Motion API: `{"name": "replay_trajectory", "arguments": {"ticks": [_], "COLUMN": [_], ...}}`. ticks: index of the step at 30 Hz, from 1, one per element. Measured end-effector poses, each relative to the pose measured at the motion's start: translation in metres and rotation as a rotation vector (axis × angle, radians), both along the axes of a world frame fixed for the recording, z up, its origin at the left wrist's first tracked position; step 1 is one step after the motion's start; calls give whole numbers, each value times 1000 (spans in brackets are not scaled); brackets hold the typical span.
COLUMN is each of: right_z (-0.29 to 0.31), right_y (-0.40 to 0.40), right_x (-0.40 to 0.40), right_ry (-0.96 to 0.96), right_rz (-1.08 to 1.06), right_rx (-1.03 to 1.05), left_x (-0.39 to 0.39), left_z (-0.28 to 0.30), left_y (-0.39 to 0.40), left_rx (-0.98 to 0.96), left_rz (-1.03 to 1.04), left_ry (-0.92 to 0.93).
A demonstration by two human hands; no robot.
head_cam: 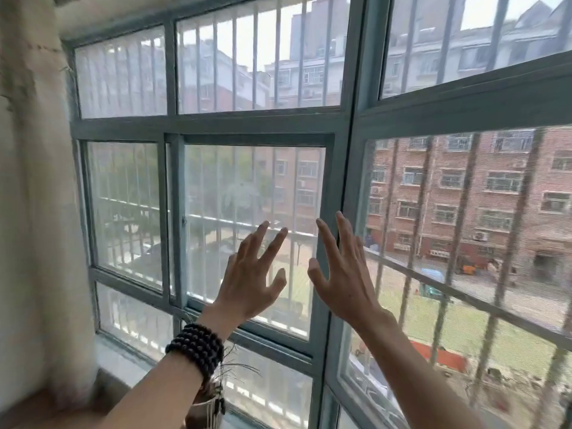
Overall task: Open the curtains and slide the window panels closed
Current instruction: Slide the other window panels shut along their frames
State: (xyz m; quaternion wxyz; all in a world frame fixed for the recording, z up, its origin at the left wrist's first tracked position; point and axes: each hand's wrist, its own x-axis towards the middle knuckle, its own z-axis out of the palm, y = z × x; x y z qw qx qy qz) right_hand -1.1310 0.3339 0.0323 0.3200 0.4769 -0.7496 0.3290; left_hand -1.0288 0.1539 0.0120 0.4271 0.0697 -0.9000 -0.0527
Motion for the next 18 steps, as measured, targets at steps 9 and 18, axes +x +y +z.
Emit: {"name": "replay_trajectory", "arguments": {"ticks": [9, 18], "right_z": [-16, -25], "right_y": [-106, -203], "right_x": [-7, -55], "right_ry": [-44, -68], "right_rz": [129, 221], "right_rx": [26, 65], "left_x": [13, -9], "left_z": [-12, -34], "left_y": [-94, -177], "left_rx": [41, 88], "left_rz": [145, 279], "left_ry": [-69, -139]}}
